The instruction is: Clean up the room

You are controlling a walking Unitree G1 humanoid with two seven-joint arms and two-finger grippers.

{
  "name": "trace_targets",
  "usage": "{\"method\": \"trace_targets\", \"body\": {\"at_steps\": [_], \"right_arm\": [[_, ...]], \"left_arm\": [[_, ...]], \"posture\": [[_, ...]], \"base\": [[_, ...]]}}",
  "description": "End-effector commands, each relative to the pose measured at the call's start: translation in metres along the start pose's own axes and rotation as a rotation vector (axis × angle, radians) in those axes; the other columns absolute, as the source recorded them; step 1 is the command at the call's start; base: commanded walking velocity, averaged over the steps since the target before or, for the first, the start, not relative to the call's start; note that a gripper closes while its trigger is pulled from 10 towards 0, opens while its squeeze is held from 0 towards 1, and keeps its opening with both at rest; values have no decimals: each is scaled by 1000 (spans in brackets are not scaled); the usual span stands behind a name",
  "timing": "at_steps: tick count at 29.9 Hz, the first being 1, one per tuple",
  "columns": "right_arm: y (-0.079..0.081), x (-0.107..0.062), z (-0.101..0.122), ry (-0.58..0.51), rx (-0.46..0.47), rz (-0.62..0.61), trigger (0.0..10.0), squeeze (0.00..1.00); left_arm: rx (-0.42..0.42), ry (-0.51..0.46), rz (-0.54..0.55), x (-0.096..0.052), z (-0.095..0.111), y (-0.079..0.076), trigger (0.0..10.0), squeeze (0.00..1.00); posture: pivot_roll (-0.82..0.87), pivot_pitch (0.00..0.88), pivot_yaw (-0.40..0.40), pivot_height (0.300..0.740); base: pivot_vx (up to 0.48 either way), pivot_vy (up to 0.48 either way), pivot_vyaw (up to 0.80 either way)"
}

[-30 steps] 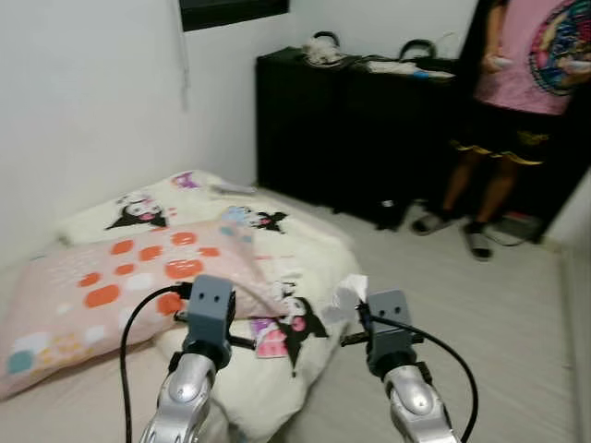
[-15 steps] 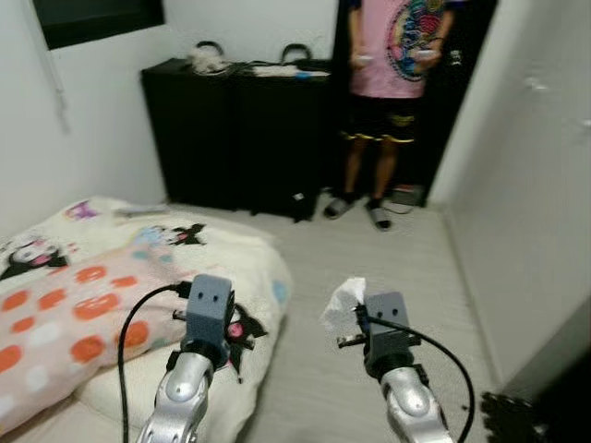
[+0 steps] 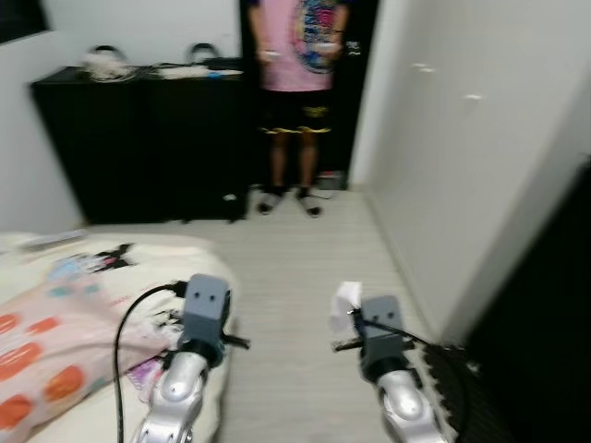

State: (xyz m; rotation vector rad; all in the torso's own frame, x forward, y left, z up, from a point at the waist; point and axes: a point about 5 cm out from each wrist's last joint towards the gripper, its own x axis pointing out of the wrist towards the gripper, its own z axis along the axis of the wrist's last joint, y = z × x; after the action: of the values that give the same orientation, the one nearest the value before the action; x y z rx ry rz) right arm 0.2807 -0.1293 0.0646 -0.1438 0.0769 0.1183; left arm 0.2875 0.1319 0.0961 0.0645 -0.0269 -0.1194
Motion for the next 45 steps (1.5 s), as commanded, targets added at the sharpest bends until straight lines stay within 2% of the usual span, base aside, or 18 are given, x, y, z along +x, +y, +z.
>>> {"method": "trace_targets", "body": {"at_steps": [1,45], "right_arm": [[-4,0,-2,10,8,-13,10000,0],[-6,-1,-5,28,17,-26,10000,0]], "left_arm": [[8,16,-5,-1,-3,-1,10000,0],[5,24,2,1,-3,0,10000,0]], "posture": [[21,36,22,740],[15,42,30,740]], "base": [[0,0,-800],[0,0,-800]]}}
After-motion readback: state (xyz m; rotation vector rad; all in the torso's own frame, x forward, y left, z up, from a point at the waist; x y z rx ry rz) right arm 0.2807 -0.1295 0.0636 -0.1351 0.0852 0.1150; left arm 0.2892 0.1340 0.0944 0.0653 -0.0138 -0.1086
